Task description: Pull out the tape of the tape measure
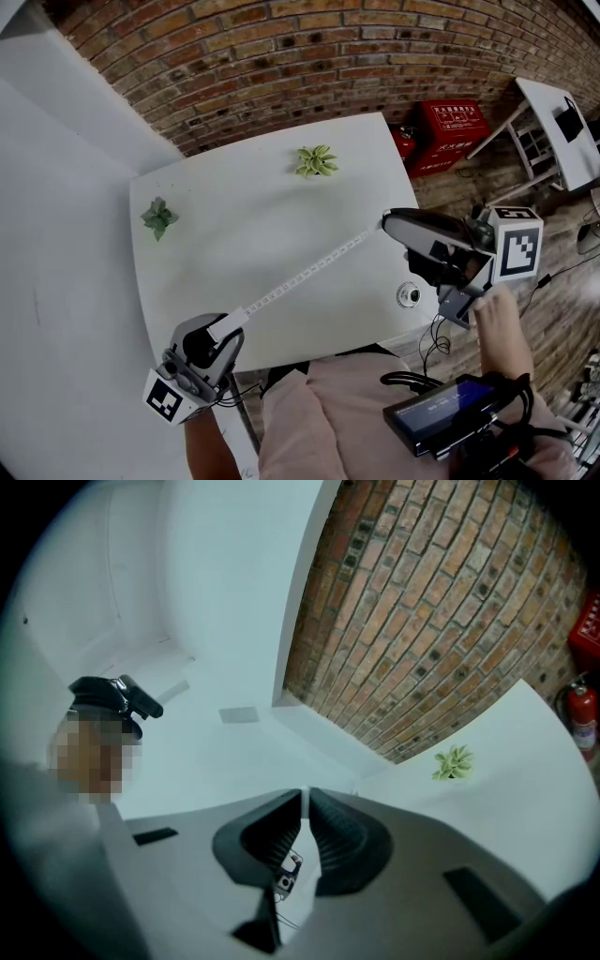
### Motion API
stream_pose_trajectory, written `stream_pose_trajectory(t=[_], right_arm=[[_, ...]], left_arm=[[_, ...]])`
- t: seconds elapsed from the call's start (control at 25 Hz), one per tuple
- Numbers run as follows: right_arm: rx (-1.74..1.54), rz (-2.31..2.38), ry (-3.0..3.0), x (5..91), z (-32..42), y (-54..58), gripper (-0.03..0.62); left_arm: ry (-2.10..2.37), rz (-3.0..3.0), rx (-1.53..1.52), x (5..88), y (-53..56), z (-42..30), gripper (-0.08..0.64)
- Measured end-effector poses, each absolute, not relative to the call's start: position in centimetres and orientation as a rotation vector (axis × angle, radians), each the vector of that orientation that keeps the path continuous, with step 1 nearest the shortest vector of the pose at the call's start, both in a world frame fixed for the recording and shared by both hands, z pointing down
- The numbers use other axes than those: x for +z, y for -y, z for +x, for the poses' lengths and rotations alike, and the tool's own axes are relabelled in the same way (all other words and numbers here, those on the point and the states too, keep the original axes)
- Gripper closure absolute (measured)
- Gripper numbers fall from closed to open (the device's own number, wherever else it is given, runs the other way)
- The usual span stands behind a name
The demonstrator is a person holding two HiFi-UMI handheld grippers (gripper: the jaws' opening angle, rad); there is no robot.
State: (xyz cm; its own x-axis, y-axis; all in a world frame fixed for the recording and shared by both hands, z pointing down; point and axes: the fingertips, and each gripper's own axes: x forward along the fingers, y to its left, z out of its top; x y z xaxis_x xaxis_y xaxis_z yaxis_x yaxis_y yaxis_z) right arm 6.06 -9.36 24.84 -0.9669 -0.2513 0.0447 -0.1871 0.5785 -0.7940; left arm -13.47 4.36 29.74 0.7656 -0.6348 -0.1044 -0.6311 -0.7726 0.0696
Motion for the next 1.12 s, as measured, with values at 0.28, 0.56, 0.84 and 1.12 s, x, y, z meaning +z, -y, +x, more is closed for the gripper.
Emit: stream_pose_trajectory(t=[0.28,0.56,0.84,1.12], right_arm=[[-1.349,-0.4,-2.723,24.72,6.43,9.67,0.561],[-1.343,-0.407,-2.721,24.58,6.51,9.71,0.561],[-1.352,-0.414,-2.724,24.79,6.37,9.48,0.561],[-1.357,-0.42,-2.727,25.29,6.21,9.9,0.56]], left_arm=[[1.057,2.917,-0.184,30.03,-4.62,-14.02,0.459],[1.064,2.904,-0.195,29.4,-4.55,-14.0,0.457],[1.076,2.901,-0.212,29.1,-4.59,-14.2,0.457],[1.08,2.902,-0.197,29.68,-4.09,-14.44,0.457]])
